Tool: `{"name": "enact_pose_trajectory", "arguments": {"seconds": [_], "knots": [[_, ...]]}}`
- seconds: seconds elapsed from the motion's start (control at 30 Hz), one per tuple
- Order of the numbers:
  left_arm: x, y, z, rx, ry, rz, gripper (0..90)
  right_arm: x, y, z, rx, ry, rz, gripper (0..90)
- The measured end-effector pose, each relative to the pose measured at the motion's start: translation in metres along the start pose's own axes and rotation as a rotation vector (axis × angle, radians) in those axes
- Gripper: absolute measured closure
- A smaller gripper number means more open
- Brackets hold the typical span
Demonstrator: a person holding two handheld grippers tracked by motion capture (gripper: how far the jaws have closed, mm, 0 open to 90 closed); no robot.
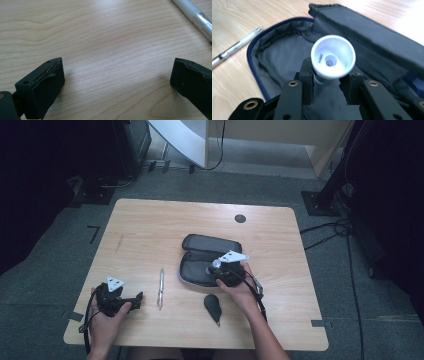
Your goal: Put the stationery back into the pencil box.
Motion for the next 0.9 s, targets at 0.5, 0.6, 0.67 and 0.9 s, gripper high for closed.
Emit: {"name": "enact_pose_trajectory", "arguments": {"seconds": [0.5,0.6,0.67,0.9], "knots": [[0.0,0.0,0.0,0.0,0.0,0.0,0.0,-0.025,-0.017,-0.018,0.02,-0.039,0.076,69.9],[0.0,0.0,0.0,0.0,0.0,0.0,0.0,-0.028,-0.018,-0.017,0.026,-0.031,0.083,65.0],[0.0,0.0,0.0,0.0,0.0,0.0,0.0,-0.028,-0.02,-0.017,0.04,-0.045,0.067,63.4],[0.0,0.0,0.0,0.0,-0.001,0.0,0.0,-0.02,-0.017,-0.03,0.007,-0.069,0.073,53.6]]}}
Point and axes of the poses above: each handheld gripper's, and its own axes: z roughly forward along the jaws, y roughly out of its top, x roughly to its left, the point moved 6 cm from there along z, roughly forward along the jaws, and after that the axes turned 1 degree about -x, right-handed, at the moved point
